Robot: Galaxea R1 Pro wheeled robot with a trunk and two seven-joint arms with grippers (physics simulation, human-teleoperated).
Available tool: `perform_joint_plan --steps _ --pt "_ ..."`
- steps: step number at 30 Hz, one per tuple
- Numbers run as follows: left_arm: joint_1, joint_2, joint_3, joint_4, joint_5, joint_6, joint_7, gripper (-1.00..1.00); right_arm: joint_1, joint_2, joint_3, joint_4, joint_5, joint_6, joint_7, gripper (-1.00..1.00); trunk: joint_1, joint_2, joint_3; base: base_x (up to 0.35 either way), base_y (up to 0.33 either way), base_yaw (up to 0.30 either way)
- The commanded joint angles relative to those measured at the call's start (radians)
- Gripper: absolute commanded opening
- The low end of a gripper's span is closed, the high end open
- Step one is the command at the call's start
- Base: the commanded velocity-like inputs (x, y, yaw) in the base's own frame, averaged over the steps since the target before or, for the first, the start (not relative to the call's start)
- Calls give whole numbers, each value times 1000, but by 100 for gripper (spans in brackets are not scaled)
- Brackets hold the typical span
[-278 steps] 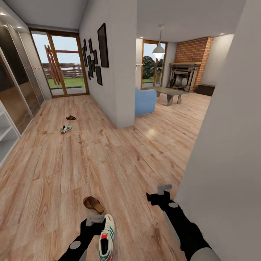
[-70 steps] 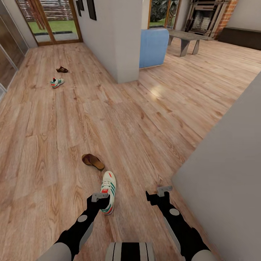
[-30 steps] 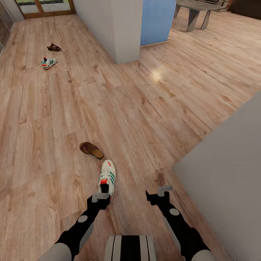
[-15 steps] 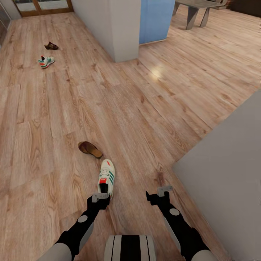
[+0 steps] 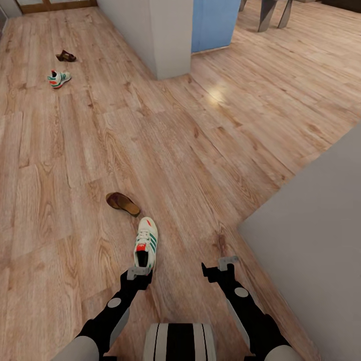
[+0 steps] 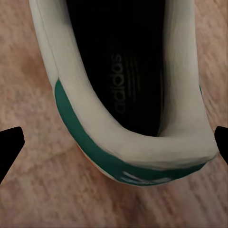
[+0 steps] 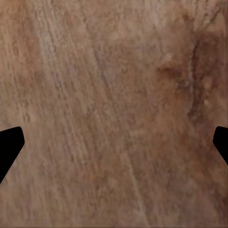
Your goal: Pick up the two gym shoes and the two sandals from the corridor floor and place them onto the hallstand (shoe rack) in the corridor, making sure they are on the rack and not on the floor. Arrange them so the two gym shoes are next to each other and the two sandals are next to each other.
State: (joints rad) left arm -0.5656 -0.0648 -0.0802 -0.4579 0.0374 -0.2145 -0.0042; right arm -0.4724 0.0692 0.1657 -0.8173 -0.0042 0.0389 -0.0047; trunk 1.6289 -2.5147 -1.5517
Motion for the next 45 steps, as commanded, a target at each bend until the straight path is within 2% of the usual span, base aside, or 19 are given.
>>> perform_joint_plan --steps 1,8,15,44,45 --pt "0 0 -3 1 4 -3 0 100 0 0 0 -11 0 4 0 100 0 0 -1 0 0 0" --pt "0 0 -3 1 4 -3 0 100 1 0 0 -30 0 4 0 100 0 0 -1 0 0 0" --pt "0 0 -3 1 4 -3 0 100 1 0 0 -32 0 4 0 100 3 -2 -28 0 0 0" --pt "0 0 -1 1 5 -2 0 100 1 0 0 -33 0 4 0 100 3 -2 -28 23 0 0" --pt "0 0 0 1 5 -2 0 -100 1 0 0 -33 0 4 -1 100 3 -2 -28 0 0 0"
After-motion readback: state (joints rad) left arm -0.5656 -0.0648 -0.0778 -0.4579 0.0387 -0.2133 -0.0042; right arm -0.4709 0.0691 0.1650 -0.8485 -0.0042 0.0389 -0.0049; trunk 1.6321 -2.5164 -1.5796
